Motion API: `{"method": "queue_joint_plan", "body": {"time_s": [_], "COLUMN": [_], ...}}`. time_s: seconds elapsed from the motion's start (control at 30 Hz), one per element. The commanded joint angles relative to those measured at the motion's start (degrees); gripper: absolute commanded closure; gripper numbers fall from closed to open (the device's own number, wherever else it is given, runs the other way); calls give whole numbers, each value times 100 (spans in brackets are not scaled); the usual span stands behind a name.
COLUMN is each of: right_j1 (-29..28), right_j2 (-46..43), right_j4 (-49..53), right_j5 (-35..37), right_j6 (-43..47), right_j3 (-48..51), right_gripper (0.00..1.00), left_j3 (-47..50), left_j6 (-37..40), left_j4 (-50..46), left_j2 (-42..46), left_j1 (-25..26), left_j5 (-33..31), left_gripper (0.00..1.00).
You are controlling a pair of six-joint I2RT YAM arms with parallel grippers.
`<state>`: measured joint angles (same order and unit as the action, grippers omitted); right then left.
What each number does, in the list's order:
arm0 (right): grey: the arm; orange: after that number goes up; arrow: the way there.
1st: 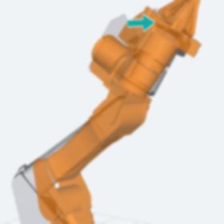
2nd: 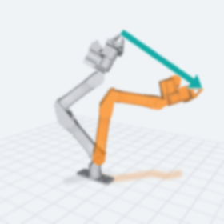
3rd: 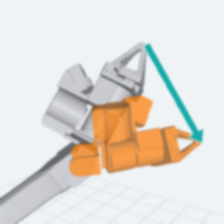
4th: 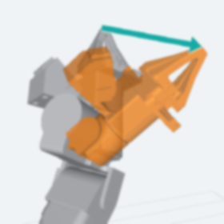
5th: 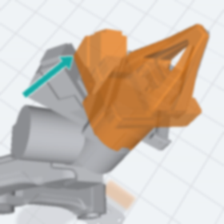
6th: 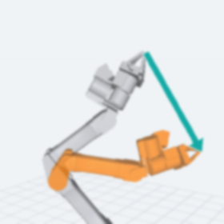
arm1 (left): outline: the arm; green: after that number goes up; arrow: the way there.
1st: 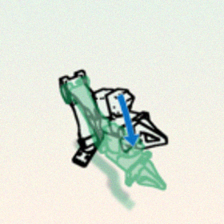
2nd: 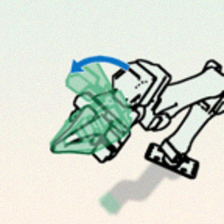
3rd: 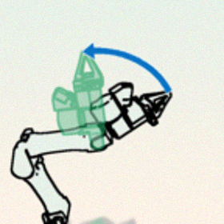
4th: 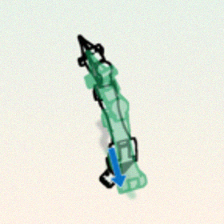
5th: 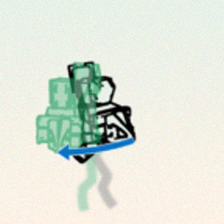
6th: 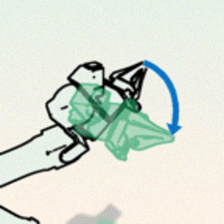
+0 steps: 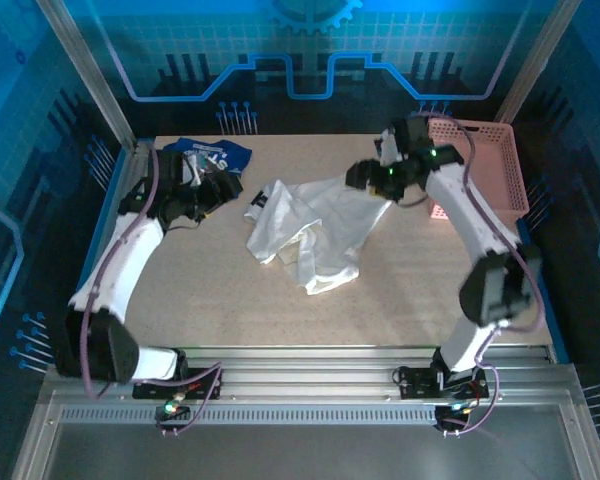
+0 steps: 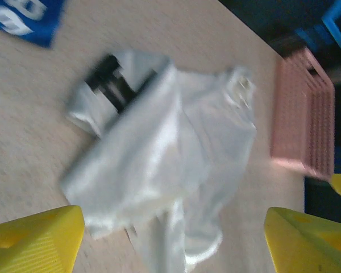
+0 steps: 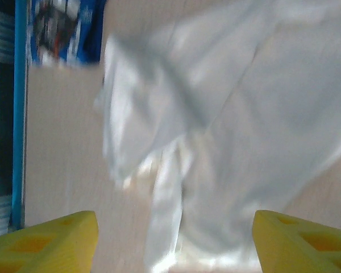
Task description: Fold and stack the t-shirts
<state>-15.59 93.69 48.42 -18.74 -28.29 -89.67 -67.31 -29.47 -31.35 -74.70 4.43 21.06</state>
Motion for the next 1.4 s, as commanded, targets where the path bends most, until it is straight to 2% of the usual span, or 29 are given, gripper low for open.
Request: {"method": "queue_joint_plan", "body": {"time_s": [0.0,0.13,0.33,0.43,0.63,0.77,1.0,1.13,1.27,1.3,1.37], "right_j1": [-364,-654,-809,-831,-952,-963,-950,-902,-866,-862,-836], "right_j2": [-1052,-1679,-1336,-1036,-650,-437,-32,297,453,486,582], "right_j4": [164,-514,-1478,-1774,-2095,-2305,-2514,-2558,-2425,-2402,-2294], "right_j5": [-172,-101,-143,-174,-185,-183,-26,68,320,376,495], "right_j6": [-286,-726,-973,-1024,-1071,-1164,-1333,-1442,-1463,-1447,-1406], "right_j3": [1583,3154,4176,4277,4230,4269,4087,3957,3563,3481,3301], "right_gripper": [27,26,27,28,30,32,34,37,47,50,62], "left_j3": [927,1470,1468,1209,895,715,253,-98,-237,-239,-262], "left_j6": [542,734,984,1180,1265,1198,1133,1179,1248,1275,1308], "left_j4": [-789,-680,-243,-176,16,298,458,252,27,15,-25], "left_j2": [470,285,-682,-1207,-1942,-2218,-2862,-3354,-3501,-3471,-3368], "left_j1": [430,1221,1778,1947,1962,1965,1960,1963,1966,1963,1966], "left_j5": [439,-99,-794,-1255,-1985,-2019,-2128,-2236,-2479,-2471,-2423], "left_gripper": [16,18,26,30,37,36,43,52,66,73,89]}}
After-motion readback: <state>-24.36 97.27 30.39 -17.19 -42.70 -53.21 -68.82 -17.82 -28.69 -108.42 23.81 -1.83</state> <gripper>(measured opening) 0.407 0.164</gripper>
